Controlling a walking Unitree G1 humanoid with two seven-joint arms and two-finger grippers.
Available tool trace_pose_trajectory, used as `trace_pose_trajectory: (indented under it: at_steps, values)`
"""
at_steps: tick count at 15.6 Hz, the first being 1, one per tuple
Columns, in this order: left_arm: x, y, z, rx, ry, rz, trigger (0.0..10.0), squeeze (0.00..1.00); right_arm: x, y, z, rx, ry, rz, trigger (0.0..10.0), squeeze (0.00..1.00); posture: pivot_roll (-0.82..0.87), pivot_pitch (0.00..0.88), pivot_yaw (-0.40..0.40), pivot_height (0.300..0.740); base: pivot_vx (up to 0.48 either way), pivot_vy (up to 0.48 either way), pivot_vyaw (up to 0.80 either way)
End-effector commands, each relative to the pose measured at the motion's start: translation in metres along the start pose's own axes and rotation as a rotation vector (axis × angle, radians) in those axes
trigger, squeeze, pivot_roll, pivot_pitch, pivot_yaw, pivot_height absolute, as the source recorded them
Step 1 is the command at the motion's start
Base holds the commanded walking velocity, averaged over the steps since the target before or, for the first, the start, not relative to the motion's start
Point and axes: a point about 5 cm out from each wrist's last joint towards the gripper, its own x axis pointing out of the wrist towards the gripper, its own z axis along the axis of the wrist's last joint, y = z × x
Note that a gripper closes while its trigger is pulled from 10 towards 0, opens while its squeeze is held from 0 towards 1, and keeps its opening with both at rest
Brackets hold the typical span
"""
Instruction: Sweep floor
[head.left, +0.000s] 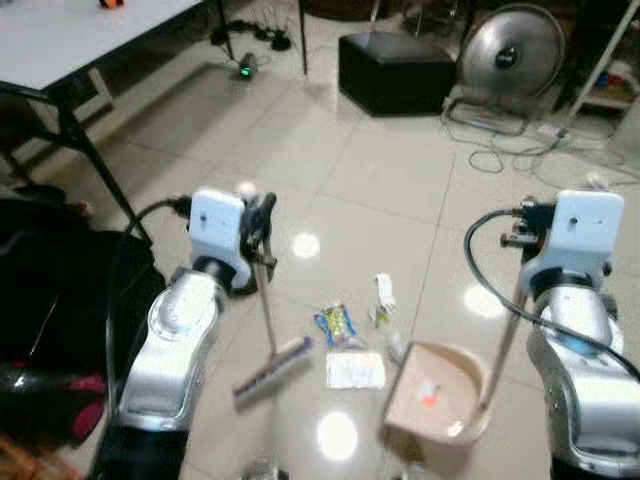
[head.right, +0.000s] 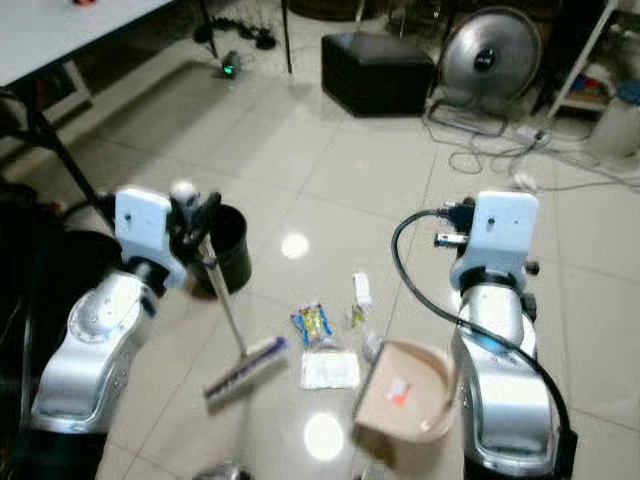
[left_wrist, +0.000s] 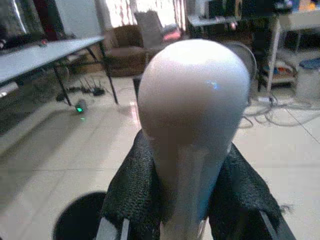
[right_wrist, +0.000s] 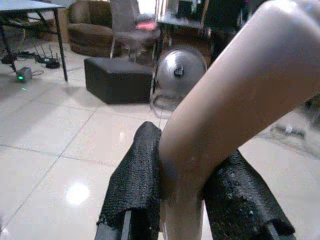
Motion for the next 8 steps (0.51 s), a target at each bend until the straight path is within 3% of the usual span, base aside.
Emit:
trace_pose_trajectory:
  at_steps: [1,2,6,8]
  values:
    - [0.003,0.001,0.009,0.005,-0.037,-0.012,10.0,0.00,0.000,-0.002,0.008,0.020,-0.037,-0.015,10.0,0.00,-0.09,0.054,0.053,0.740,0.000,0.480,0.00]
    - [0.004,0.004,0.011,-0.003,-0.041,0.003,10.0,0.00,0.000,0.000,0.009,0.026,-0.041,-0.008,10.0,0.00,-0.09,0.051,0.058,0.740,0.000,0.326,0.00]
    - [0.008,0.013,0.011,-0.041,-0.021,0.047,10.0,0.00,0.000,0.002,0.009,0.010,-0.058,0.013,10.0,0.00,-0.09,0.052,0.058,0.740,0.000,0.000,0.00]
    - [0.008,0.014,0.013,0.031,-0.051,0.055,10.0,0.00,0.000,0.000,0.004,0.049,-0.041,0.000,10.0,0.00,-0.08,0.051,0.063,0.740,0.000,0.000,0.00]
